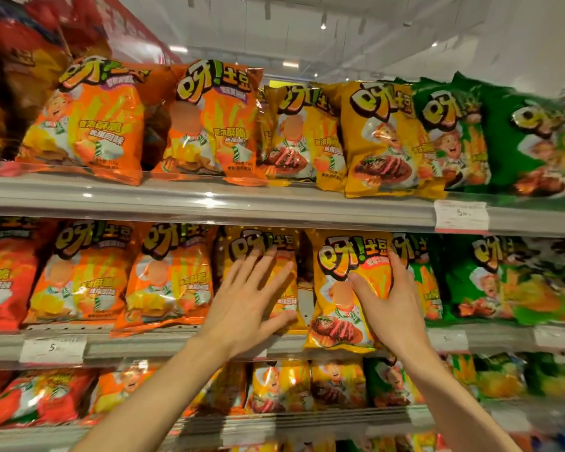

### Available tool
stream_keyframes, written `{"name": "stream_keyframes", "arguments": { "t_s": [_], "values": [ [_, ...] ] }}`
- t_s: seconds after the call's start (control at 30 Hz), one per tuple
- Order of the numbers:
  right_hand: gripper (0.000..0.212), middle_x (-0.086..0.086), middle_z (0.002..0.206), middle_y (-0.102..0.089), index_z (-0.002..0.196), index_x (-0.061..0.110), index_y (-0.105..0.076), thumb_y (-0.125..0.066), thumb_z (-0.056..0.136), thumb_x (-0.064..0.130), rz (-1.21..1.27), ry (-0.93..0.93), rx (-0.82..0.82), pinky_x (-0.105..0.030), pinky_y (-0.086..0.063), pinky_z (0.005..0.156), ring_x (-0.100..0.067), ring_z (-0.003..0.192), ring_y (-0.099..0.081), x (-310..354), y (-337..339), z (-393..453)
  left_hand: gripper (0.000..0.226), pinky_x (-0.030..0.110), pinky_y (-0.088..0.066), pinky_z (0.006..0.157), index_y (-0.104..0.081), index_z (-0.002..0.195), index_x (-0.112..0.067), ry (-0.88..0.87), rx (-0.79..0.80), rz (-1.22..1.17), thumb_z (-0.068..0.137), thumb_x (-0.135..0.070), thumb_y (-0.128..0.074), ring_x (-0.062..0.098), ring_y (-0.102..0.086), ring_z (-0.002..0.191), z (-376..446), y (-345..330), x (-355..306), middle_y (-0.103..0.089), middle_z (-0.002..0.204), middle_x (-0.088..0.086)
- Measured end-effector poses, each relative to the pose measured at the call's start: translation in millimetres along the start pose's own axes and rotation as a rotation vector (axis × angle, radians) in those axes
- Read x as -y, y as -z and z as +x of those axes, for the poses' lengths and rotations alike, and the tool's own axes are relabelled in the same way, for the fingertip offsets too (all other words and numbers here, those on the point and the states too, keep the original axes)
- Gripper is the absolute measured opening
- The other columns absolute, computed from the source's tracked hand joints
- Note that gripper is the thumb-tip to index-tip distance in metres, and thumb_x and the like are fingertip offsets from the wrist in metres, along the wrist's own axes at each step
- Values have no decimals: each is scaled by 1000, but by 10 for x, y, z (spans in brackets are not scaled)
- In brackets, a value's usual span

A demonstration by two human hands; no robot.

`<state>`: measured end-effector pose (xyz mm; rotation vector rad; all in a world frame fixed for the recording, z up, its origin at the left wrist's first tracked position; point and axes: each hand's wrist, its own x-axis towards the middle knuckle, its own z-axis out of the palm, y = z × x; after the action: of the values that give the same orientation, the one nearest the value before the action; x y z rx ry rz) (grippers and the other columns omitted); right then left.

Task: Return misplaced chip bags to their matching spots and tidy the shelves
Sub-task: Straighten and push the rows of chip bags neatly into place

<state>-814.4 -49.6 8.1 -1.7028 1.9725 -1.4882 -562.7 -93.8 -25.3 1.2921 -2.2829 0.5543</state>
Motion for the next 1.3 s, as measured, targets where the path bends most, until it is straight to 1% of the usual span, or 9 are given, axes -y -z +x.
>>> {"name": "stream_keyframes", "arguments": {
  "t_s": [0.13,0.27,0.4,0.6,0.77,0.87,1.03,1.17,1.3],
  "values": [
    [91,-4,162,-28,159,24,-20,-62,87,62,-5,13,18,-47,-27,118,-25,149,-24,-7,-40,101,78,51,-19,120,-32,156,-27,37,71,75,95,-75,-27,35,-28,149,23,-110,-2,-34,160,11],
    [90,-10,157,-33,157,15,-24,-61,89,61,-48,1,36,-44,-32,112,-31,143,-33,31,-125,246,76,55,-23,119,-40,152,-21,115,67,99,94,-70,-34,37,-28,148,-16,-108,24,-36,158,12],
    [82,-13,138,-43,148,8,-35,-60,90,61,-60,5,48,-43,-39,105,-34,131,-44,37,-255,309,76,52,-15,120,-35,154,-24,108,63,70,95,-71,-31,35,-23,150,-31,-98,45,-30,162,10],
    [82,-13,149,-34,154,10,-26,-54,94,58,-79,56,34,-39,-35,108,-31,139,-36,7,-376,318,77,46,-8,122,-30,157,-26,77,57,12,96,-73,-28,32,-20,151,-55,-127,106,-24,164,9],
    [71,-16,134,-41,143,2,-38,-57,96,51,-93,93,-18,-34,-37,93,-33,124,-44,-70,-455,329,77,44,-6,124,-23,158,-29,45,43,-30,96,-74,-27,26,-5,155,-68,-138,150,-10,168,4],
    [69,-18,131,-42,136,-3,-41,-57,95,51,-106,93,-39,-40,-42,96,-35,122,-46,-111,-557,350,77,47,-10,124,-23,158,-30,37,43,-44,95,-74,-27,24,-2,155,-73,-154,159,-7,168,2],
    [74,-23,137,-39,143,-2,-38,-44,98,56,-243,165,-52,-48,-45,103,-39,129,-41,-161,-565,350,77,52,-12,123,-27,157,-29,62,19,-6,95,-75,-25,28,-7,155,-66,-158,111,-11,168,6],
    [68,-24,150,-35,150,6,-32,-30,103,54,-403,423,-73,-51,-29,118,-38,142,-31,-183,-537,209,72,53,-13,123,-29,157,-30,223,-53,11,97,-71,-27,30,-13,154,-74,-163,-17,-20,166,9],
    [74,-18,163,-23,158,16,-21,-16,101,63,-525,475,15,-48,-4,125,-34,153,-12,-246,-650,79,67,50,-15,123,-33,155,-26,396,-138,-37,99,-62,-33,31,-18,152,-105,-200,-153,-30,161,12]
  ]
}}
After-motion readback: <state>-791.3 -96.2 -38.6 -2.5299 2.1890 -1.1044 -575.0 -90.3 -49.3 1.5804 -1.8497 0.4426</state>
